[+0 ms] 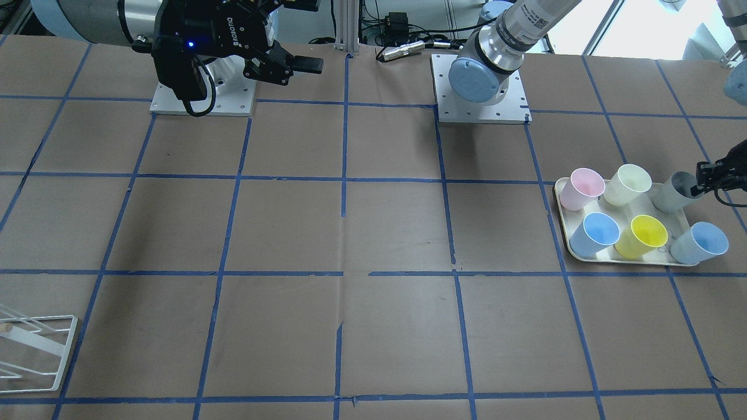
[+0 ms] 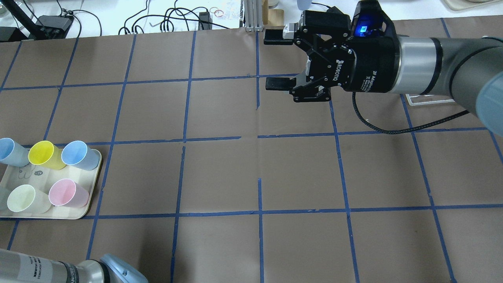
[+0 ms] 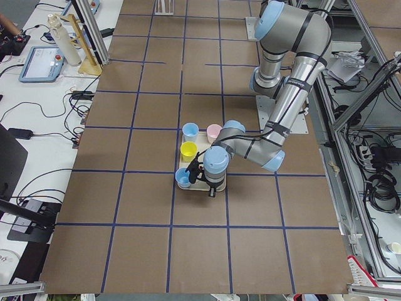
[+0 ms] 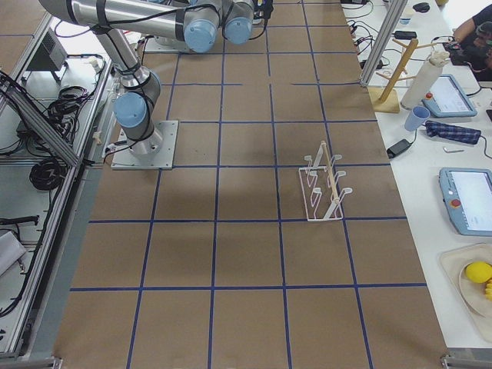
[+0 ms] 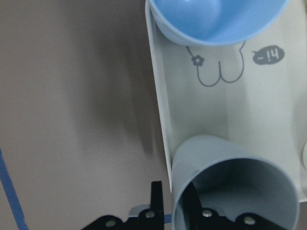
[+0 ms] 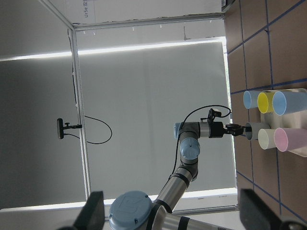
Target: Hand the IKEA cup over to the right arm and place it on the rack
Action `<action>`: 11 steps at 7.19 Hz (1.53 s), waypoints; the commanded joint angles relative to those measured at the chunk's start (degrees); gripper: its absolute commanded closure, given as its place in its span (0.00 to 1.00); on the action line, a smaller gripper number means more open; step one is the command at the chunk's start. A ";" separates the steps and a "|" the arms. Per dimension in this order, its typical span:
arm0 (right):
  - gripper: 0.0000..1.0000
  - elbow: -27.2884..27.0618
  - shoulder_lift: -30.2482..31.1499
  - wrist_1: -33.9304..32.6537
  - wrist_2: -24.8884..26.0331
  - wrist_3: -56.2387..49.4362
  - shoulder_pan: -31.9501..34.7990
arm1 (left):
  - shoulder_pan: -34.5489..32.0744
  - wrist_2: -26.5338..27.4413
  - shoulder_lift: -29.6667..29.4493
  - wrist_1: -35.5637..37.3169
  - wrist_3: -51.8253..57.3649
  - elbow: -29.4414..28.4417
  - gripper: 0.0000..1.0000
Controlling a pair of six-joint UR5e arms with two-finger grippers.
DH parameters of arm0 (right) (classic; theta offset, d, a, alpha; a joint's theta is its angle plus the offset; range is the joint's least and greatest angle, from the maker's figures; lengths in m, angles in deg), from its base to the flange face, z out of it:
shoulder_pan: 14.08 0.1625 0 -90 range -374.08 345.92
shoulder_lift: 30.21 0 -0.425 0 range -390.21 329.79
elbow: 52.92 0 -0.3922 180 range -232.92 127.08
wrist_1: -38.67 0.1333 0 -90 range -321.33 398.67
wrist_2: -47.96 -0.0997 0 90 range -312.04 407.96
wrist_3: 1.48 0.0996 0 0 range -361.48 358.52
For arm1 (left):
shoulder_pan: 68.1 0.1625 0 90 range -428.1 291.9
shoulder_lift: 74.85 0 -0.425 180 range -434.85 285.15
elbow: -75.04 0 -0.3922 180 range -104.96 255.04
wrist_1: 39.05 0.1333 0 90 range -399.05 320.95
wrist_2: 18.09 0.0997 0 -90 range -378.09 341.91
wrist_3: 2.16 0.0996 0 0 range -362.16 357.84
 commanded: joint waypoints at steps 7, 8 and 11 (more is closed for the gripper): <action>0.00 -0.21 -0.34 0.23 0.17 0.24 0.00 | -4.53 -10.36 8.26 -45.99 5.90 -23.62 1.00; 0.00 -0.04 -0.43 0.14 0.52 0.42 0.00 | -8.91 -13.52 9.75 -55.67 4.94 -27.07 1.00; 0.00 -0.21 -0.43 0.14 0.43 0.42 0.00 | -27.07 -27.48 14.49 -68.92 -10.05 -24.84 1.00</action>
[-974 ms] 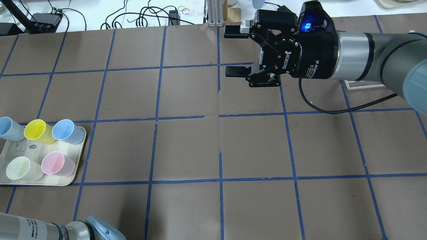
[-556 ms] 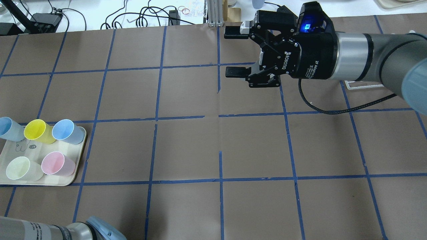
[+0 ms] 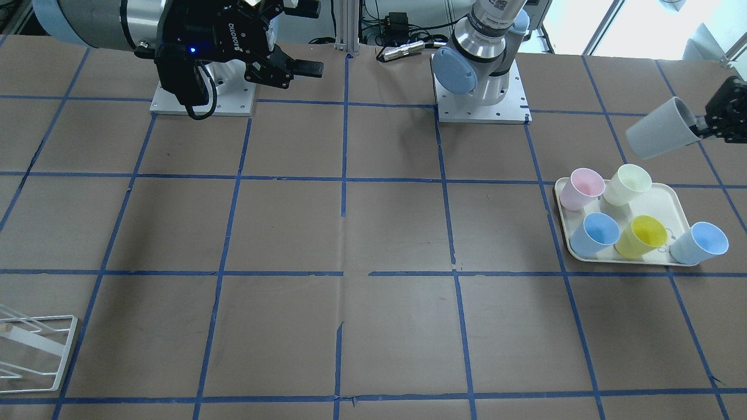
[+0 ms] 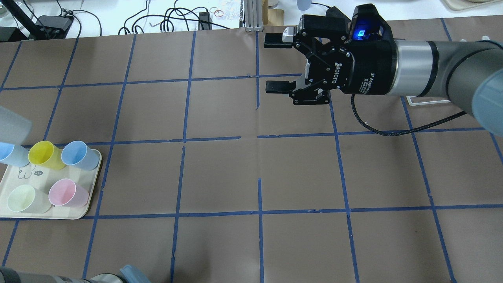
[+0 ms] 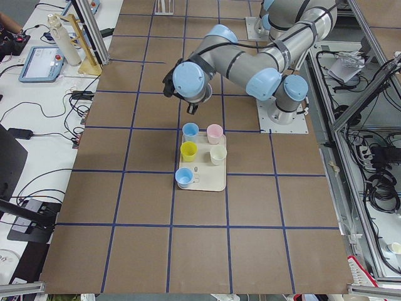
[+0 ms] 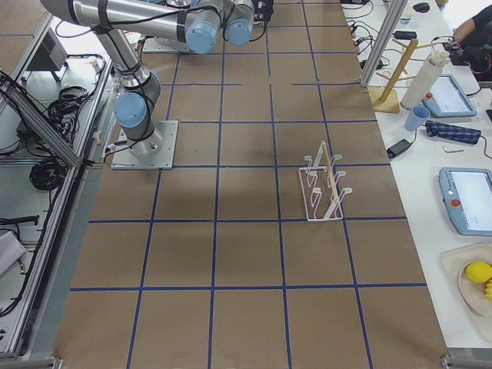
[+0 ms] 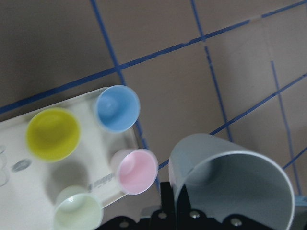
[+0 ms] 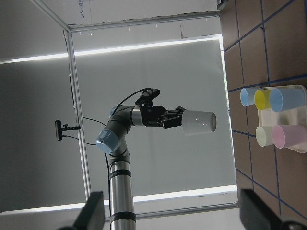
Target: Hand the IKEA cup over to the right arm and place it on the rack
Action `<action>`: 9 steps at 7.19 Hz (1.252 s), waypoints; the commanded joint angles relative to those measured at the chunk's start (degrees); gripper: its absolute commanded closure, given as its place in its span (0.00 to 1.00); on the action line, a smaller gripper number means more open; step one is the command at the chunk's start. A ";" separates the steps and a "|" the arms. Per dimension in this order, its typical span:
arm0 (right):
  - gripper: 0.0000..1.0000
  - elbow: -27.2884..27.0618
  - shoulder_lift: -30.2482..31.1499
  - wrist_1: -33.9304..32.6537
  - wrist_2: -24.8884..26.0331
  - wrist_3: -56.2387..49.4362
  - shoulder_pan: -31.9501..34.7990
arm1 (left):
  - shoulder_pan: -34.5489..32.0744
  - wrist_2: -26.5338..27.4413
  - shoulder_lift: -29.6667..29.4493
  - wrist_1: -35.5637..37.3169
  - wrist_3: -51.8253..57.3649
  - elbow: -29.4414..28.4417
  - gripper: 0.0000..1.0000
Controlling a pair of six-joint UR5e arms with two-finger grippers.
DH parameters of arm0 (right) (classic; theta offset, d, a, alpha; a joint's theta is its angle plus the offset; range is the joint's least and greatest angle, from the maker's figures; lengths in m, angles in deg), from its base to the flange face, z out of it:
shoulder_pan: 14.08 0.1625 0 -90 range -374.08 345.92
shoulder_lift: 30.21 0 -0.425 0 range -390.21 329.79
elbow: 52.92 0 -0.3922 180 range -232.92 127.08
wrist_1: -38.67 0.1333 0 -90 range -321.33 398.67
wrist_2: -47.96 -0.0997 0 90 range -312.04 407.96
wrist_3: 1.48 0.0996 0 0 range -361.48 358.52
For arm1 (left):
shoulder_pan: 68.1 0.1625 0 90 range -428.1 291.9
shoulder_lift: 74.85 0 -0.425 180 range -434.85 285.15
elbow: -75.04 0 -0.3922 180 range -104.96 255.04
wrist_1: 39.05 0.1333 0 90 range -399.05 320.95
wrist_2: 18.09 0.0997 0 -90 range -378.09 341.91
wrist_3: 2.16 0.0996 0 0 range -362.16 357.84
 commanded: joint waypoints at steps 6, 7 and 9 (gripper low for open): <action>0.00 -0.11 -1.06 0.17 -0.11 0.20 -0.18 | -26.26 -43.32 14.53 -7.30 -12.67 20.70 1.00; 0.00 -0.11 -1.06 0.78 -0.11 0.20 -0.26 | -28.55 -44.95 16.11 -7.06 -12.40 23.06 1.00; 0.00 -0.02 -0.97 2.81 -0.11 0.20 -0.27 | -29.71 -46.44 18.40 -6.36 -12.31 25.28 1.00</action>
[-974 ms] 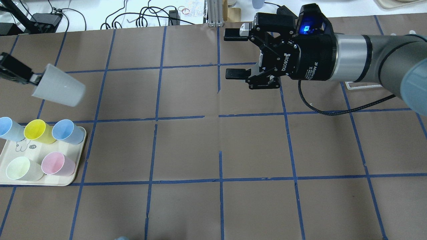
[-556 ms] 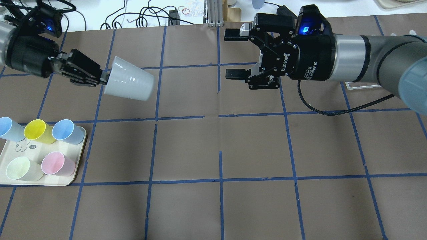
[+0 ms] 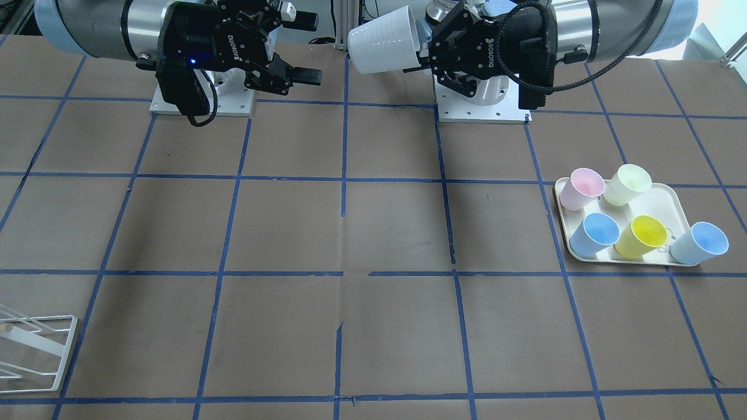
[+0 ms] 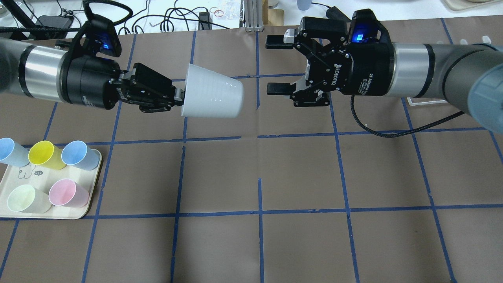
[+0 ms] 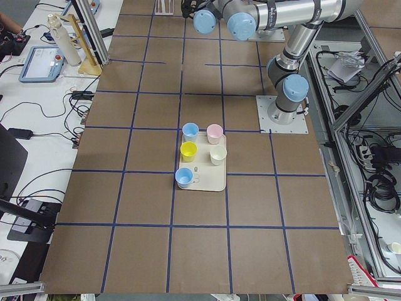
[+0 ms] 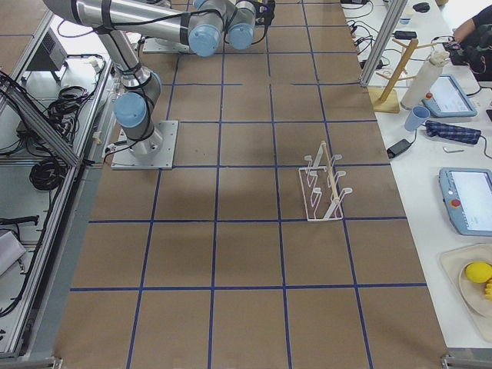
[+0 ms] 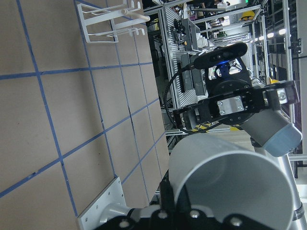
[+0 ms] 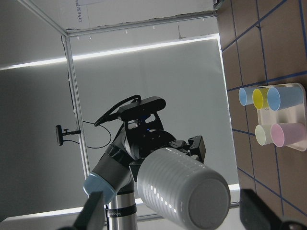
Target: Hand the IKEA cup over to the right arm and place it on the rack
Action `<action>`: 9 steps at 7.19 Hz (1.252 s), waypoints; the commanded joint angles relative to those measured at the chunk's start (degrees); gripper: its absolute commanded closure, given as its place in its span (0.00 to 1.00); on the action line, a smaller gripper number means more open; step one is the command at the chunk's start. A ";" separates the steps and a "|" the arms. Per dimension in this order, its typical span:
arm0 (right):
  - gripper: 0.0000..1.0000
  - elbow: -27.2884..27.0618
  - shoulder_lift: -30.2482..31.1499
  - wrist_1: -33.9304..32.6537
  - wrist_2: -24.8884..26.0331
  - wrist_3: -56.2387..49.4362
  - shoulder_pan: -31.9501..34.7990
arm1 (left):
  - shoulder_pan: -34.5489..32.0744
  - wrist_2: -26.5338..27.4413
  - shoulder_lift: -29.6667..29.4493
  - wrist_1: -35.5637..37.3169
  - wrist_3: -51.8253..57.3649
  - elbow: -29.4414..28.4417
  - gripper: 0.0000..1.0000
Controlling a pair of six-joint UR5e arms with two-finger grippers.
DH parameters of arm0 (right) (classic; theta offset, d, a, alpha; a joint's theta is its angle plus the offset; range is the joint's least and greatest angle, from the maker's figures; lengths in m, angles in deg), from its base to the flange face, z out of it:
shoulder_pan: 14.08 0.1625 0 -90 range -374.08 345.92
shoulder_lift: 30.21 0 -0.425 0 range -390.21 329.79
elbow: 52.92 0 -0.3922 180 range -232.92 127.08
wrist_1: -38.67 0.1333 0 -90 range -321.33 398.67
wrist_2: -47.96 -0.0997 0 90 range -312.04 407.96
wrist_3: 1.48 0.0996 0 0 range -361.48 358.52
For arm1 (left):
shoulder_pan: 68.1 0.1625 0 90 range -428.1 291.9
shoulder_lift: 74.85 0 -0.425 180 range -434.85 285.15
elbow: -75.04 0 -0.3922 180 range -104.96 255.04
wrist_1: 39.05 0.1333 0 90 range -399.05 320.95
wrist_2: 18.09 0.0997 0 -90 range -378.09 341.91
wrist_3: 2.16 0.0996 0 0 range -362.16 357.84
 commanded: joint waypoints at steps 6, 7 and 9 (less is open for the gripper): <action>0.00 0.68 0.76 8.04 -0.04 0.44 0.06 | -1.63 -13.90 4.44 0.41 0.85 6.83 1.00; 0.00 0.69 1.11 8.85 -0.04 0.62 0.06 | -1.63 -15.12 4.97 0.41 0.85 7.88 1.00; 0.00 0.68 1.64 8.95 -0.04 1.67 0.41 | -1.63 -16.71 6.29 0.41 0.76 8.85 1.00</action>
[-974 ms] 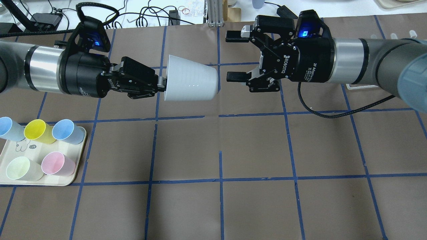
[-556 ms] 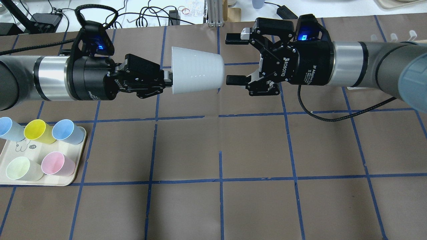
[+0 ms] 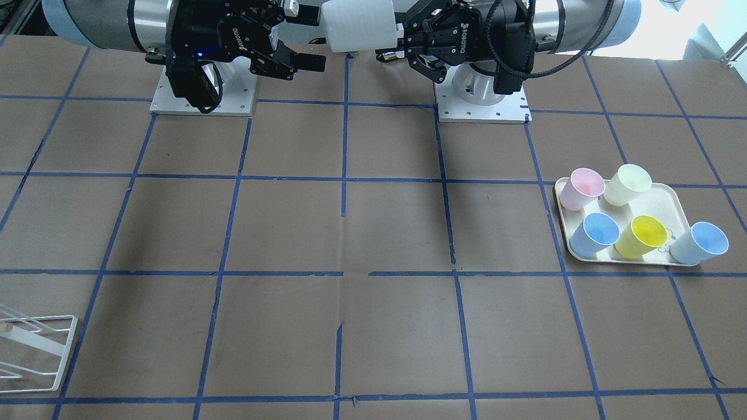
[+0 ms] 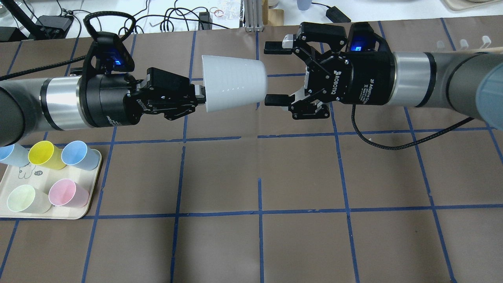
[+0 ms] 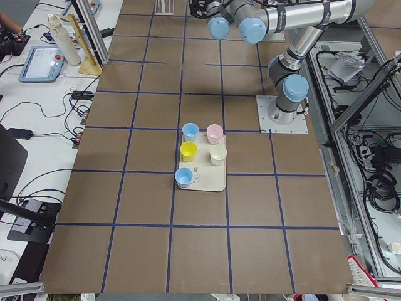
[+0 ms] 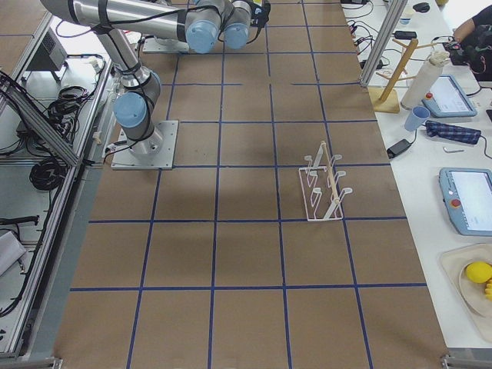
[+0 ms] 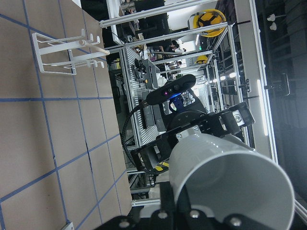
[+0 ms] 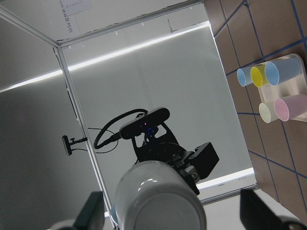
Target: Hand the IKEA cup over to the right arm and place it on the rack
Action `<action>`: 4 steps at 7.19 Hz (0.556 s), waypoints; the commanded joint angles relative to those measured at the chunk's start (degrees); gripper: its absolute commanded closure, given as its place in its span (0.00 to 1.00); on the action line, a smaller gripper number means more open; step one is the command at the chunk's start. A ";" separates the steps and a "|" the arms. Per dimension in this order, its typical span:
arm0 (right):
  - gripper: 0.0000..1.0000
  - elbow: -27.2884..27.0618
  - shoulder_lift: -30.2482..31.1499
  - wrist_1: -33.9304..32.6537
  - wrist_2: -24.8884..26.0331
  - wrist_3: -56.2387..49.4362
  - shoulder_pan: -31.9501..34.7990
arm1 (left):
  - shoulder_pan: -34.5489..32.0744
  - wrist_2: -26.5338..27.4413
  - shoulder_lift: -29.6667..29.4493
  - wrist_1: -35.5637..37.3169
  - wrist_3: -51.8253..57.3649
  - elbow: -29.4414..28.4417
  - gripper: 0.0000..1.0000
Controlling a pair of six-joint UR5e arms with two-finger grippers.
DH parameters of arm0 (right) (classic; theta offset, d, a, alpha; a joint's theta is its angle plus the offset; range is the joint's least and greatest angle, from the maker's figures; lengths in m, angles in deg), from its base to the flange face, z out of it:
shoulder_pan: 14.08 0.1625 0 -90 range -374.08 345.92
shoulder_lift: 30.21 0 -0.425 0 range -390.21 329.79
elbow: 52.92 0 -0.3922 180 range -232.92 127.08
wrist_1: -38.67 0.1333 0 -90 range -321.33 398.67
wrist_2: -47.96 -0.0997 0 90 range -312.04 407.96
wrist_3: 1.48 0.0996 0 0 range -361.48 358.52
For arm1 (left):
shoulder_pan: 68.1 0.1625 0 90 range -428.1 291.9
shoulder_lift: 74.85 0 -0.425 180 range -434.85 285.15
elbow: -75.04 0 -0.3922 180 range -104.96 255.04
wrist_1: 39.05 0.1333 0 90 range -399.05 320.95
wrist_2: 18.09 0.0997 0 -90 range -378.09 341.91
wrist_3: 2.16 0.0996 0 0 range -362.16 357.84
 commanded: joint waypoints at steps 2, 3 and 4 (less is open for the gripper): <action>0.00 0.07 1.56 0.23 0.00 3.14 0.50 | 0.00 -0.73 1.83 0.00 -0.38 0.47 1.00; 0.00 0.07 2.61 0.23 0.00 4.55 0.50 | -0.09 -0.65 2.18 0.00 -0.64 0.47 1.00; 0.00 -0.02 3.32 0.23 0.00 5.52 0.50 | -0.09 -0.65 2.18 0.00 -0.64 0.47 1.00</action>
